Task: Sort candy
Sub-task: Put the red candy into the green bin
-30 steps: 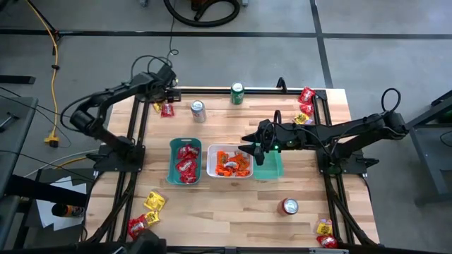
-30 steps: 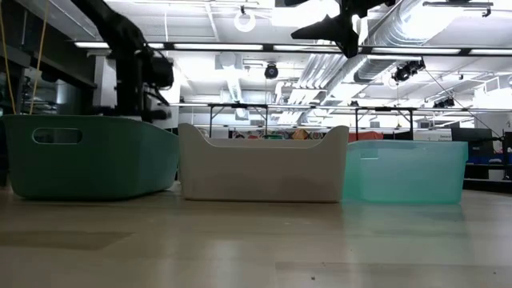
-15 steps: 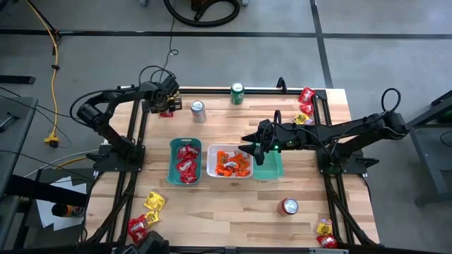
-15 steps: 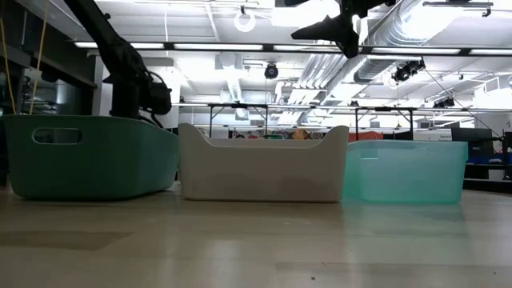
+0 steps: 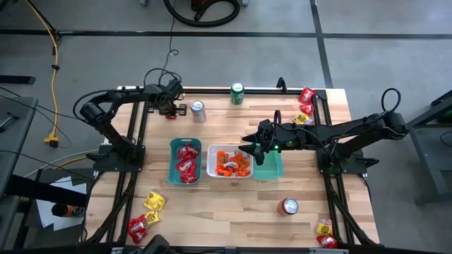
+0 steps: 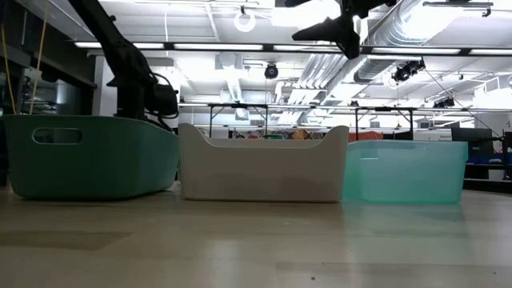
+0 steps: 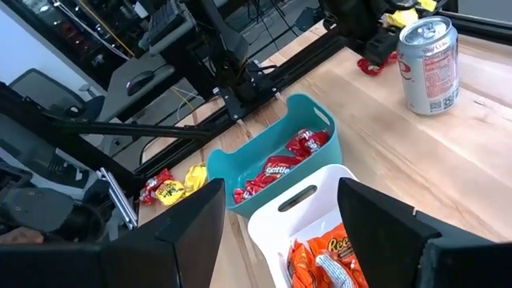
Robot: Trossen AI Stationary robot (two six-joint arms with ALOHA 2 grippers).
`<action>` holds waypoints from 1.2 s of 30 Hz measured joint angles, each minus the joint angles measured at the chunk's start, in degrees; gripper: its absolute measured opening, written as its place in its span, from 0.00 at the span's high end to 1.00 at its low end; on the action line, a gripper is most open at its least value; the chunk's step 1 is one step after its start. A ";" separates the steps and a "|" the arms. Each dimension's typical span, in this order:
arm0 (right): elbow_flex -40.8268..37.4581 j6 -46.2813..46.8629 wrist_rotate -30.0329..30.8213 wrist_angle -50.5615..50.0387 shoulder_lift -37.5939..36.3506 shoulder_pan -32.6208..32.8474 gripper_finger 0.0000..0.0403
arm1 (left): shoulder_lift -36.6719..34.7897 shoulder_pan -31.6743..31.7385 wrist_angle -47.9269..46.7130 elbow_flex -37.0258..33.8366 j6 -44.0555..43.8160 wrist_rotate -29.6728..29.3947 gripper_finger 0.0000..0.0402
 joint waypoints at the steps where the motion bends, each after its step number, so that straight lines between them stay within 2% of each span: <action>1: 0.00 0.01 0.00 -0.30 0.00 0.00 0.41 | -0.96 -0.02 -0.53 -0.02 0.84 0.12 0.96; 5: 0.00 0.00 0.00 -1.60 0.00 0.01 0.41 | -7.69 0.68 -1.80 2.03 3.64 -0.15 0.98; 10: 0.00 -0.31 0.01 -1.71 0.00 0.00 0.41 | -21.07 0.76 -0.73 5.34 8.16 0.11 0.99; 16: 0.00 -1.15 2.83 1.85 0.00 -0.03 0.41 | -39.35 -3.88 6.39 4.17 9.94 6.10 0.99; 22: 0.00 -4.08 3.00 4.66 0.00 -0.04 0.41 | -54.48 -14.97 10.29 -3.02 9.47 13.16 0.99; 28: 0.00 -5.00 3.02 4.69 0.00 -0.04 0.41 | -65.96 -29.52 15.24 -14.35 3.99 14.85 0.99; 32: 0.00 -5.01 3.02 4.71 0.00 -0.04 0.41 | -69.24 -39.62 23.81 -19.00 3.47 16.01 0.99; 36: 0.00 -5.01 3.02 4.71 0.00 -0.04 0.41 | -68.57 -47.24 24.58 -19.01 8.50 10.37 0.99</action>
